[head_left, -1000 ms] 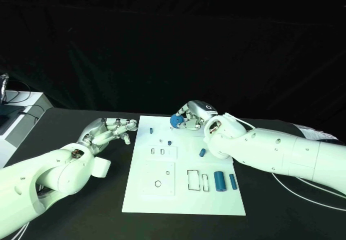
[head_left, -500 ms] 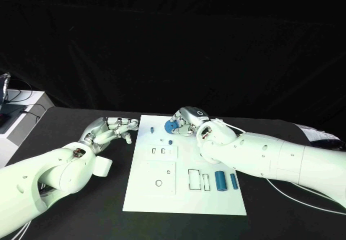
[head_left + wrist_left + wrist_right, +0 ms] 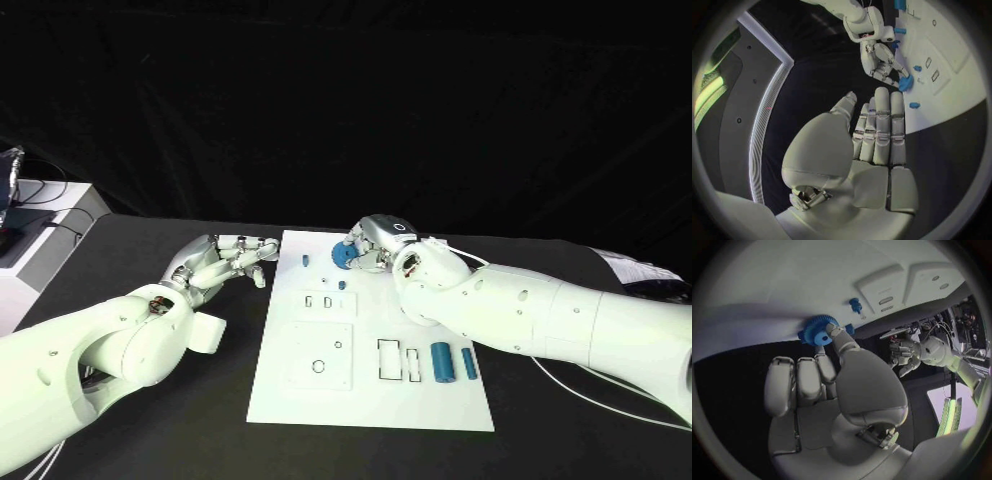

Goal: Assemble the parts on the task board

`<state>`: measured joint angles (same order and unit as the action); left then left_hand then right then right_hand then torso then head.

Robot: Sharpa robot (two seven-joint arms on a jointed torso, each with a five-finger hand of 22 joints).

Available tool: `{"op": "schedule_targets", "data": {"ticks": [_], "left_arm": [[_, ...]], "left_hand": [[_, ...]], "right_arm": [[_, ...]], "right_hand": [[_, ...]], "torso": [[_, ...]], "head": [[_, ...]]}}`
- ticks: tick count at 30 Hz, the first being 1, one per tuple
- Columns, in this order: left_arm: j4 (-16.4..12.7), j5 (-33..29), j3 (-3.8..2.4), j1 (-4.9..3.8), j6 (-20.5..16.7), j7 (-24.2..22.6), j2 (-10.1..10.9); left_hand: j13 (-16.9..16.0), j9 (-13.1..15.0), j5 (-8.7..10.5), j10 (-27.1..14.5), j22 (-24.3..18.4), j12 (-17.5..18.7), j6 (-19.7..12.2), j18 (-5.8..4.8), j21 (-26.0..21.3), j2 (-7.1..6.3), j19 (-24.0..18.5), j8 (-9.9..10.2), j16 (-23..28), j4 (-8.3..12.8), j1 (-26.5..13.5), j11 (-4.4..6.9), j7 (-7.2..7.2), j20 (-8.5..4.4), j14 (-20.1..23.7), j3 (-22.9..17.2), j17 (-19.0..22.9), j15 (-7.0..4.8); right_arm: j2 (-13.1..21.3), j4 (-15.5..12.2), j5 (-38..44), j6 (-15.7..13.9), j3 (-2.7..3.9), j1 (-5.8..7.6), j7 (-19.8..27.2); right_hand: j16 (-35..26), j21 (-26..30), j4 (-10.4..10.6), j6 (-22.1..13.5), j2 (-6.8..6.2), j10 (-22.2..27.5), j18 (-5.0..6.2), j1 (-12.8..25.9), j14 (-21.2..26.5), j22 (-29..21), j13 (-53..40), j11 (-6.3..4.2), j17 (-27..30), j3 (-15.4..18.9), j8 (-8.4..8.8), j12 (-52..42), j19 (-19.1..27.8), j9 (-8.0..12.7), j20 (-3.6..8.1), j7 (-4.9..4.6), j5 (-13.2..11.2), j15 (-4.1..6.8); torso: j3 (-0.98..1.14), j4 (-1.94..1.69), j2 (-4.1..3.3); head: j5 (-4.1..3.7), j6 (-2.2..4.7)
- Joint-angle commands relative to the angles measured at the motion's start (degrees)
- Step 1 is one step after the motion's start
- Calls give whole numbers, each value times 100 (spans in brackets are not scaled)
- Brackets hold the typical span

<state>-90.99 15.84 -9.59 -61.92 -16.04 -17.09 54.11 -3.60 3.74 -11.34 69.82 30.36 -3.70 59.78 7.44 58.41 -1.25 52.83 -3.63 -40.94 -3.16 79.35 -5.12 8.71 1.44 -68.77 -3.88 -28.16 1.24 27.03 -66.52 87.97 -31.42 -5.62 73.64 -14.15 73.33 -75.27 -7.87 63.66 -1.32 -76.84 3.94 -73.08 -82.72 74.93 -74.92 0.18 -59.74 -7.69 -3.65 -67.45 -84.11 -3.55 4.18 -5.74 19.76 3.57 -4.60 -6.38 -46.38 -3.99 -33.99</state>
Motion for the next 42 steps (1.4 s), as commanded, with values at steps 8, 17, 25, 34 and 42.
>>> {"op": "schedule_targets", "data": {"ticks": [8,17,25,34,42], "left_arm": [[-13,17,-5,-2,112,-16,-10],[-8,18,-5,-2,113,-8,-9],[-5,18,-5,-2,110,-4,-4],[0,18,-5,-2,110,-3,8],[-7,19,-5,-2,108,-10,49]], "left_hand": [[0,2,-4,-20,-9,-6,0,70,38,42,-24,-8,-21,39,34,0,7,4,37,-9,7,-19],[0,2,-4,-20,-9,-6,0,70,38,42,-24,-8,-21,39,34,0,7,4,37,-9,7,-19],[1,1,-2,-30,-43,-4,-5,72,64,42,-33,-6,-29,57,30,-3,11,7,42,-20,20,-17],[1,1,-2,-30,-43,-4,-5,72,64,42,-33,-6,-29,57,30,-3,11,7,42,-20,20,-17],[1,1,-2,-30,-43,-4,-5,72,64,42,-33,-6,-29,57,30,-3,11,7,42,-20,20,-17]], "right_arm": [[-97,146,137,132,-10,-31,-46],[-128,196,-31,186,-10,-32,95],[-53,80,-115,128,-10,-32,172],[325,-310,-360,-135,-5,-28,283],[1124,-964,-1245,-217,28,45,791]], "right_hand": [[-50,24,95,171,-52,60,-74,-19,-3,1084,-399,47,-5,-12,-4,136,-285,-58,6,-62,-26,-11],[-28,40,646,-521,-484,284,-41,243,2,1083,-165,200,-37,407,-7,435,-282,-38,-121,-270,-156,-148],[3,28,1413,-711,-897,398,-18,218,13,1086,15,246,-46,422,4,419,-284,-39,-183,-322,-211,-192],[7,26,1466,-667,-881,398,-16,178,14,1086,56,237,-39,434,3,376,-286,-42,-182,-311,-143,-187],[-33,60,904,-514,-454,377,-20,41,17,1076,60,208,18,405,0,343,-272,-38,-153,-287,112,-156]], "torso": [[0,12,-6],[-1,8,0],[7,16,-5],[9,21,-2],[25,60,-6]], "head": [[13,-18],[18,-28],[27,-24],[30,-18],[43,10]]}}
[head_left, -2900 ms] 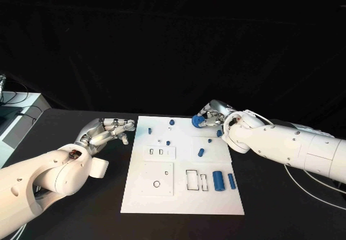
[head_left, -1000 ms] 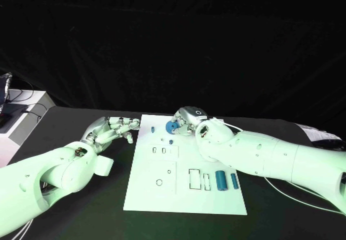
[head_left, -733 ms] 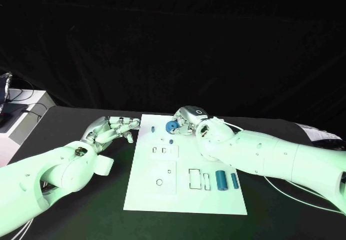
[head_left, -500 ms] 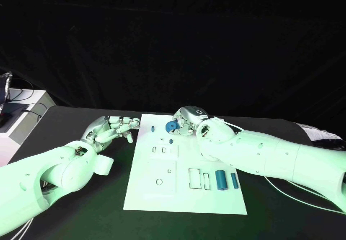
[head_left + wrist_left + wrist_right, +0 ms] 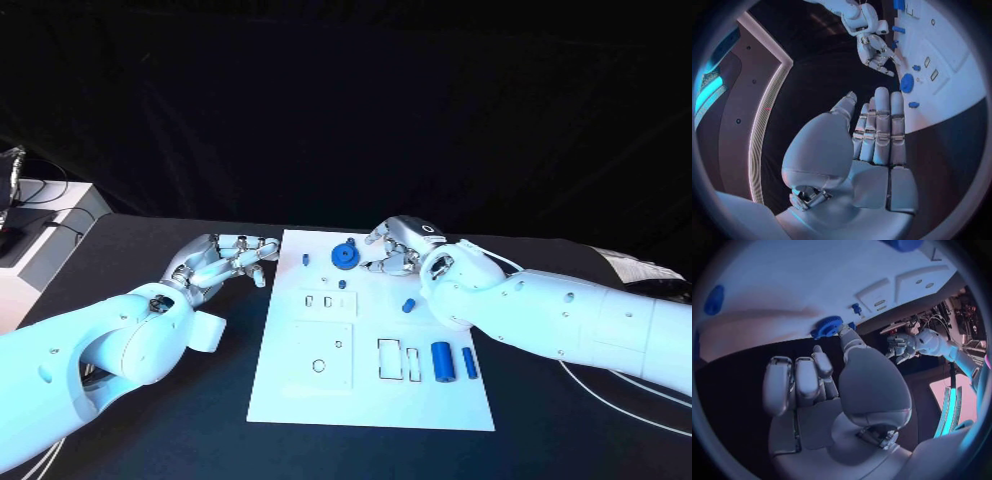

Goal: Assemble the parts on the task board

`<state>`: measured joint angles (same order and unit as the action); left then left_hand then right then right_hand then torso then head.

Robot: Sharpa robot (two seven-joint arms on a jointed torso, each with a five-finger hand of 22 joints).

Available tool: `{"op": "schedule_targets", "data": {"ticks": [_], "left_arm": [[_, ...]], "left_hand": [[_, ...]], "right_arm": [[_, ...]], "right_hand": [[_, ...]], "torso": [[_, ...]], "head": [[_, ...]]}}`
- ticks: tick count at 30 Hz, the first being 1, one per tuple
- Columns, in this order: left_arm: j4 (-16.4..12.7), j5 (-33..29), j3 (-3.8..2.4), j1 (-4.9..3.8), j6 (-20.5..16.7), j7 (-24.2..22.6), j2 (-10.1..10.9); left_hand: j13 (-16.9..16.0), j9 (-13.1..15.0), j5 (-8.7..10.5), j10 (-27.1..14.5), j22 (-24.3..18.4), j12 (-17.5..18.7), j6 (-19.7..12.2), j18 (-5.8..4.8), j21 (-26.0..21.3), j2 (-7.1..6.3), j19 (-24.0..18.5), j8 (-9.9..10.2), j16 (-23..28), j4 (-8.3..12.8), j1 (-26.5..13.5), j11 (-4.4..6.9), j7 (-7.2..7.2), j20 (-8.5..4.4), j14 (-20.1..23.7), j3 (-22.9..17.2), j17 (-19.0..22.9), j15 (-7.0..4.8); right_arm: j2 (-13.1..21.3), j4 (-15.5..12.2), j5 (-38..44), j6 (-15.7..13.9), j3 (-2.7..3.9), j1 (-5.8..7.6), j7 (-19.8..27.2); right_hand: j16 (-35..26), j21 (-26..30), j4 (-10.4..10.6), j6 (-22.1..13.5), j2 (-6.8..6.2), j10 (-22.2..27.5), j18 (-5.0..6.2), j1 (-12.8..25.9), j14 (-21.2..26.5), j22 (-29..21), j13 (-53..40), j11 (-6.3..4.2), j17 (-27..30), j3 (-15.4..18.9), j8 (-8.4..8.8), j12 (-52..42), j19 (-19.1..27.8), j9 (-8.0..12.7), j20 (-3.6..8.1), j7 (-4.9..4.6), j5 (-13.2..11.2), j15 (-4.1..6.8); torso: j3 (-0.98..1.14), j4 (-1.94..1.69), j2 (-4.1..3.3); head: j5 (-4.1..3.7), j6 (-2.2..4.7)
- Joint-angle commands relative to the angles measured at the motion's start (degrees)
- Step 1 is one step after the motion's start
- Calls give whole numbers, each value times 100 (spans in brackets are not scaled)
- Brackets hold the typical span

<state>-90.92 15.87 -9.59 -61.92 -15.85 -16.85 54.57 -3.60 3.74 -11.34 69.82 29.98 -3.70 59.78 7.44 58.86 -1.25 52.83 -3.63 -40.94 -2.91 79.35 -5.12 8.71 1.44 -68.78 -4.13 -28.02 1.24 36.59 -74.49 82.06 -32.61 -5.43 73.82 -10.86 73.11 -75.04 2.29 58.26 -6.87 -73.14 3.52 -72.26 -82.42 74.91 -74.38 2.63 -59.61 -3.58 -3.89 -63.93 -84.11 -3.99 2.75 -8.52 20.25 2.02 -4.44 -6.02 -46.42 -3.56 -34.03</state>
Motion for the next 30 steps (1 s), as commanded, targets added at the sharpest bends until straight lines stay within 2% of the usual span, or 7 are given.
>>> {"op": "schedule_targets", "data": {"ticks": [1,4,7,11,14,18,30], "left_arm": [[-14,16,-5,-2,87,-34,9],[-11,16,-5,-2,81,-35,23],[-5,16,-5,-2,80,-36,32],[7,16,-5,-2,85,-38,29],[19,16,-5,-1,94,-38,17],[35,16,-5,-1,100,-37,2],[50,16,-5,-1,109,-36,-34]], "left_hand": [[0,1,-2,-29,-8,-5,-3,71,21,43,-35,-7,-28,33,30,-3,10,7,45,4,7,-17],[0,2,-3,-30,-17,-5,1,69,22,44,-45,-9,-21,36,33,-3,8,9,58,3,12,-15],[0,2,-3,-30,-17,-5,1,69,22,44,-45,-9,-21,36,33,-3,8,9,58,3,12,-15],[0,2,-3,-30,-17,-5,1,69,22,44,-45,-9,-21,36,33,-3,8,9,58,3,12,-15],[0,2,-3,-30,-17,-5,1,69,22,44,-45,-9,-21,36,33,-3,8,9,58,3,12,-15],[0,1,-3,-25,-25,-7,2,68,19,52,-50,-8,-17,31,27,-2,8,10,57,-2,17,-15],[0,1,-3,-25,-27,-6,3,69,21,60,-47,-7,-19,29,30,0,6,10,54,-9,17,-16]], "right_arm": [[275,-242,-771,-70,12,44,536],[520,-390,-1097,29,17,86,703],[653,-446,-1421,171,19,110,830],[635,-422,-1656,349,20,123,924],[514,-356,-1741,498,20,142,931],[286,-183,-1764,705,18,177,838],[-403,438,-1481,1041,-4,190,305]], "right_hand": [[-13,36,-207,26,165,10,21,-36,-14,1080,5,-37,6,22,24,-9,-272,7,-8,-12,86,1],[-17,34,-425,14,304,16,19,-112,-12,1080,9,-35,6,21,28,-1,-269,11,-7,-24,192,2],[-16,19,-573,-6,457,14,15,-209,-13,1084,1,-40,2,-106,32,-9,-271,20,-1,-46,667,9],[-12,5,-804,-103,769,50,13,-184,-13,1087,-29,-35,-8,-869,38,-24,-271,38,10,-107,1301,21],[-7,-11,-998,-173,718,39,15,196,-10,1088,-70,-31,-18,-2128,34,-76,-264,39,15,-105,1323,34],[-8,-42,-1133,-626,733,4,17,412,-9,1091,-107,-70,-23,-3137,58,-123,-259,61,44,-46,1294,62],[-30,-59,-1294,-1199,806,-59,6,614,-17,1082,-186,-202,-14,-3611,88,-171,-241,92,139,99,1257,151]], "torso": [[13,30,-3],[31,65,-7],[48,90,-12],[66,108,-16],[71,101,-15],[55,81,-7],[37,64,-7]], "head": [[-4,18],[21,31],[22,53],[44,56],[42,63],[39,47],[40,15]]}}
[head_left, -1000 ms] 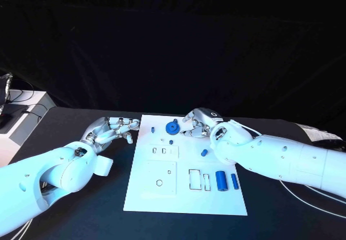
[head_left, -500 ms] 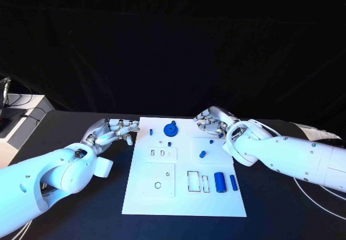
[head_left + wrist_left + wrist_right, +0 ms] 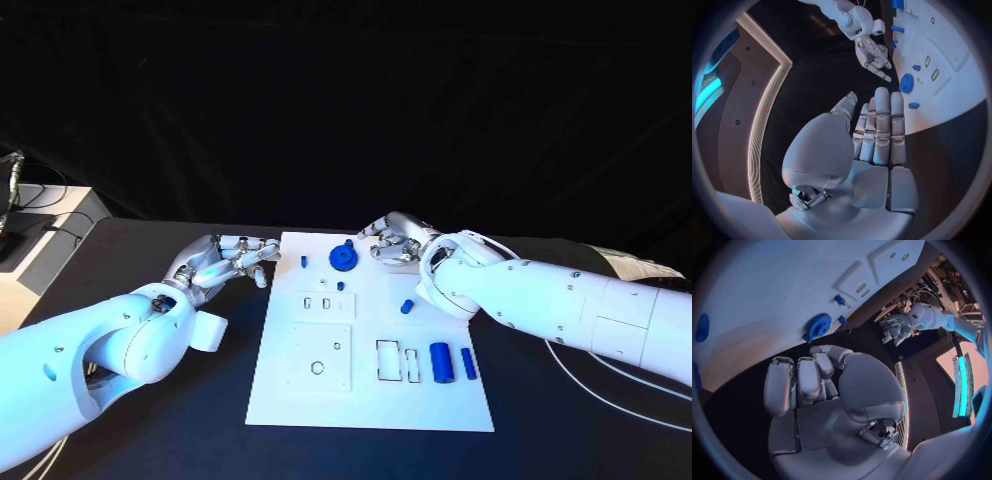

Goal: Assemble the parts on the task board

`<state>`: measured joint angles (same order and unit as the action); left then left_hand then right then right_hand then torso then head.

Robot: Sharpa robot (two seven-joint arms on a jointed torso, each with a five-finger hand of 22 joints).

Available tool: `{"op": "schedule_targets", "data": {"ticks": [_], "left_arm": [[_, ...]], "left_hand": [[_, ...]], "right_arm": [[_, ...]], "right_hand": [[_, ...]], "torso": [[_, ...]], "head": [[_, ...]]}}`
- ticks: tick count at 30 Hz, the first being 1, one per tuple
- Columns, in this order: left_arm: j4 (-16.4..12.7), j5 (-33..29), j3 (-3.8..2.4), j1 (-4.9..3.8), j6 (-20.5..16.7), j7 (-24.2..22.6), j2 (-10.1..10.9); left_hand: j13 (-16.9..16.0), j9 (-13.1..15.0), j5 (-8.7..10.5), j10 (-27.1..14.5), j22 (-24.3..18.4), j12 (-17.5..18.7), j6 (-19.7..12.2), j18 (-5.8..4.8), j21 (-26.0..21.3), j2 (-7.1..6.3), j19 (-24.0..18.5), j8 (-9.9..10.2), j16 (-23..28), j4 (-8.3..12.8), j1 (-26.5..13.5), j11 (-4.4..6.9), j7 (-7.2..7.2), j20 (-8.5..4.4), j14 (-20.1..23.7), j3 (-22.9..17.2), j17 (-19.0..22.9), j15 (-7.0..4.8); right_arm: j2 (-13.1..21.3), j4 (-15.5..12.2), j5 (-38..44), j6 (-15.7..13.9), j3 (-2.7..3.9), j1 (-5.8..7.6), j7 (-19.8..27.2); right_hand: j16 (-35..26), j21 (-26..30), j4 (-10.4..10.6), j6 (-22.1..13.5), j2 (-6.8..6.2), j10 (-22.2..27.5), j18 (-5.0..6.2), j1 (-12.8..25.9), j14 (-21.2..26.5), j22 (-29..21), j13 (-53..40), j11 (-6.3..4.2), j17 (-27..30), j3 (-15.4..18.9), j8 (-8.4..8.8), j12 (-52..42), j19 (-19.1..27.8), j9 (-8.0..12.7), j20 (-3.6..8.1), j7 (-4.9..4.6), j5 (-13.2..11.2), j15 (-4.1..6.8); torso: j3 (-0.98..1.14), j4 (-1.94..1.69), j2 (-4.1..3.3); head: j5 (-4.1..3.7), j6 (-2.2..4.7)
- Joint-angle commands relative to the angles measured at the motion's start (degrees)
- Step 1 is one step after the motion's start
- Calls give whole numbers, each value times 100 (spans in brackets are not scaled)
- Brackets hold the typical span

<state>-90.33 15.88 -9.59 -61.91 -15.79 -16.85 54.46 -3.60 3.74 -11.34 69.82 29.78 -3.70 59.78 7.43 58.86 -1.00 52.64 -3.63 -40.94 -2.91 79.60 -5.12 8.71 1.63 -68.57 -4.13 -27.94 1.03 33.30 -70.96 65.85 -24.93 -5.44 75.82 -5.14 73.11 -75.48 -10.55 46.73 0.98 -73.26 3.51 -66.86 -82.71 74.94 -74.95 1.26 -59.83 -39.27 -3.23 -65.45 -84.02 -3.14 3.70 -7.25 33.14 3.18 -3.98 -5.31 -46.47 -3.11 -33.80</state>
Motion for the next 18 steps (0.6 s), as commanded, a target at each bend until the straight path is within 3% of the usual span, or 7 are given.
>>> {"op": "schedule_targets", "data": {"ticks": [1,5,10,18], "left_arm": [[-9,15,-5,-2,105,-37,-28],[-3,15,-5,-1,117,-36,-46],[11,15,-5,-1,119,-34,-52],[20,17,-5,-1,126,-31,-60]], "left_hand": [[0,1,-5,-26,-10,-5,2,70,25,36,-26,-7,-22,32,13,0,6,-11,32,-20,9,4],[0,1,-5,-26,-10,-5,2,70,25,36,-26,-7,-22,32,13,0,6,-11,32,-20,9,4],[0,1,-5,-26,-10,-5,2,70,25,36,-26,-7,-22,32,13,0,6,-11,32,-20,9,4],[1,1,-14,-30,-12,-4,-1,72,45,46,-28,-6,-33,53,46,-1,14,-14,38,-92,5,1]], "right_arm": [[-107,110,156,269,-5,-12,-293],[-231,202,238,247,-8,-27,-375],[-345,313,287,295,-9,-34,-405],[-452,414,321,425,-10,-47,-458]], "right_hand": [[-30,-16,-10,-58,18,-51,7,79,11,1078,-131,-63,9,-38,22,-20,-250,8,44,-29,-27,34],[-28,-14,-21,-78,29,-49,7,82,8,1077,-131,-65,6,-29,23,-14,-251,9,46,-30,-19,36],[-30,-11,-29,-77,29,-54,8,81,10,1076,-136,-69,10,-28,22,-20,-250,9,46,-24,-20,35],[-32,-10,-44,91,29,-68,7,100,8,1075,-152,-58,12,7,17,-30,-251,3,50,-29,50,32]], "torso": [[-3,-1,-2],[-12,-18,-3],[-13,-4,-1],[-1,-12,-1]], "head": [[0,-18],[-20,-26],[2,-37],[-23,-72]]}}
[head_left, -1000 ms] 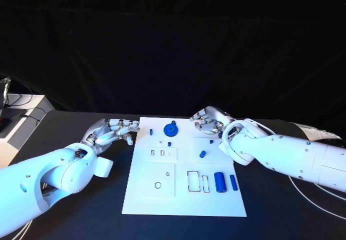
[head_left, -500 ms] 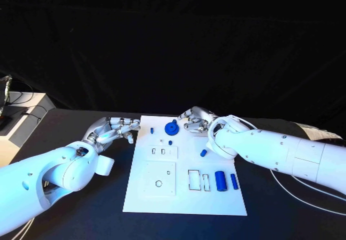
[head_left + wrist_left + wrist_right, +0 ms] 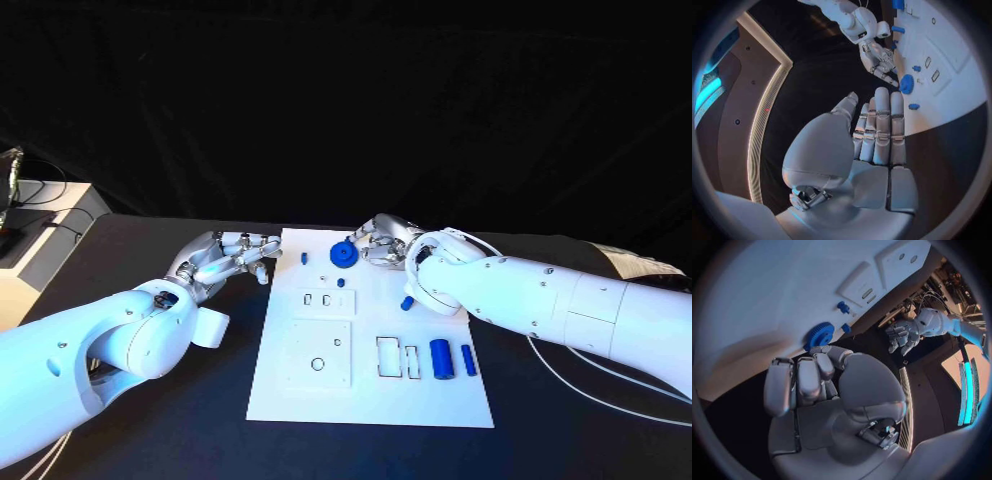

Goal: Assemble the parts on the task board

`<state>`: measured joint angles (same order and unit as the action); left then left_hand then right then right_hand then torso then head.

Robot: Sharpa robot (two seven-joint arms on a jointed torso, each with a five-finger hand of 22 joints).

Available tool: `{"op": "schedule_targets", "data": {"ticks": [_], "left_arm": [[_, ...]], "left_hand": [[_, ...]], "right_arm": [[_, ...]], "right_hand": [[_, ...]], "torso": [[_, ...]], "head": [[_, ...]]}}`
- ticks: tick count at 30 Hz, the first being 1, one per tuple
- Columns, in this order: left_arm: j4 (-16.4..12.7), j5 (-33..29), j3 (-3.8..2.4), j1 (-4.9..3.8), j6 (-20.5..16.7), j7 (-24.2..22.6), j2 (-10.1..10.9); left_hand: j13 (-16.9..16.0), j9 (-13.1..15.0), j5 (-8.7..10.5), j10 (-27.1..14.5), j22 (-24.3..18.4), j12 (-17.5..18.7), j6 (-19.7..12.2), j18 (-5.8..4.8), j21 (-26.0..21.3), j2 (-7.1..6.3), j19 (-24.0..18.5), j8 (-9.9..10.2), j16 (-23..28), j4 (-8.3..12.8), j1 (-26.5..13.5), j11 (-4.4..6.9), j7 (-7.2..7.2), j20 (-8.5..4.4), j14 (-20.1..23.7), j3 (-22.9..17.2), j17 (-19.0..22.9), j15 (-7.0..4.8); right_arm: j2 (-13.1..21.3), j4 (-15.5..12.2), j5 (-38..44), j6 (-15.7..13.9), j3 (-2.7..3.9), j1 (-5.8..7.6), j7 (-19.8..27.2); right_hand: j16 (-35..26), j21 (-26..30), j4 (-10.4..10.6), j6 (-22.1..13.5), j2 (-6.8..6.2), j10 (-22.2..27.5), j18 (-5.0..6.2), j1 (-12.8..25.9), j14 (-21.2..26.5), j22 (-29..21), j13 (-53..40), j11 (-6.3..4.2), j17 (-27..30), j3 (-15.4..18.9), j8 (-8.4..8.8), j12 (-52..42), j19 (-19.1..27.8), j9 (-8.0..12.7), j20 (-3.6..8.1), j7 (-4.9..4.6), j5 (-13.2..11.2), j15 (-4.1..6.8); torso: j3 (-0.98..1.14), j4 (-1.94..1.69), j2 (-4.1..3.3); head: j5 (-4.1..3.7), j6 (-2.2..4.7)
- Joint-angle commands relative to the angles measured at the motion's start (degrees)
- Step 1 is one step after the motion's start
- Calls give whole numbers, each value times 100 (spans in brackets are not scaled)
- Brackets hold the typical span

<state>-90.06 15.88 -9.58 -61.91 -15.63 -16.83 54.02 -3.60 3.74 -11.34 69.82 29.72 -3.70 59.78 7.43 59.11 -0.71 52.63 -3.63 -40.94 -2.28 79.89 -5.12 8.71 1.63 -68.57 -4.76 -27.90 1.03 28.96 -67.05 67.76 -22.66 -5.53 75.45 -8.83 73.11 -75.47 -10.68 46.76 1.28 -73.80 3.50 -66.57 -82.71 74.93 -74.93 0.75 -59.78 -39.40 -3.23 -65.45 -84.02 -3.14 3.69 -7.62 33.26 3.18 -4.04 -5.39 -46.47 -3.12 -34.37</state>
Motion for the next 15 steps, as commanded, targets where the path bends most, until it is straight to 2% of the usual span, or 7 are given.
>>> {"op": "schedule_targets", "data": {"ticks": [1,7,9,15], "left_arm": [[-6,18,-6,-2,113,-31,-18],[-6,22,-6,-2,113,-28,-18],[-5,23,-6,-2,111,-27,-16],[-9,23,-6,-2,110,-27,-13]], "left_hand": [[1,0,-14,-30,-6,-4,-1,72,20,17,-28,-6,-33,-10,17,-2,14,-14,38,-28,1,1],[1,1,-6,-33,-11,-5,-1,71,31,-6,-35,-7,-40,-11,-11,-1,13,-14,40,-80,-1,2],[1,1,-6,-33,-11,-5,-1,71,31,-6,-35,-7,-40,-11,-11,-1,13,-14,40,-80,-1,2],[1,1,-5,-34,-14,-4,0,71,34,-9,-36,-8,-41,-16,-23,-2,13,-14,39,-89,0,3]], "right_arm": [[-26,31,135,208,-1,-13,-97],[-54,75,166,302,-5,-23,-145],[-65,91,175,331,-6,-24,-164],[-103,118,202,418,-13,-27,-221]], "right_hand": [[-32,-10,-32,89,0,-14,7,71,8,1077,-154,-7,7,20,18,-30,-251,3,51,8,38,33],[-35,-7,-39,220,14,-22,9,70,9,1076,-164,5,15,33,9,-40,-250,-4,45,3,40,28],[-32,-10,-41,242,14,-17,9,72,8,1077,-163,9,13,35,9,-35,-251,-4,43,-1,42,25],[-32,-9,-42,250,17,-20,10,74,9,1077,-166,16,14,36,9,-39,-250,-5,40,-8,44,22]], "torso": [[4,-6,1],[8,7,-1],[14,11,-5],[15,16,-11]], "head": [[-30,-14],[19,-37],[23,-33],[27,-45]]}}
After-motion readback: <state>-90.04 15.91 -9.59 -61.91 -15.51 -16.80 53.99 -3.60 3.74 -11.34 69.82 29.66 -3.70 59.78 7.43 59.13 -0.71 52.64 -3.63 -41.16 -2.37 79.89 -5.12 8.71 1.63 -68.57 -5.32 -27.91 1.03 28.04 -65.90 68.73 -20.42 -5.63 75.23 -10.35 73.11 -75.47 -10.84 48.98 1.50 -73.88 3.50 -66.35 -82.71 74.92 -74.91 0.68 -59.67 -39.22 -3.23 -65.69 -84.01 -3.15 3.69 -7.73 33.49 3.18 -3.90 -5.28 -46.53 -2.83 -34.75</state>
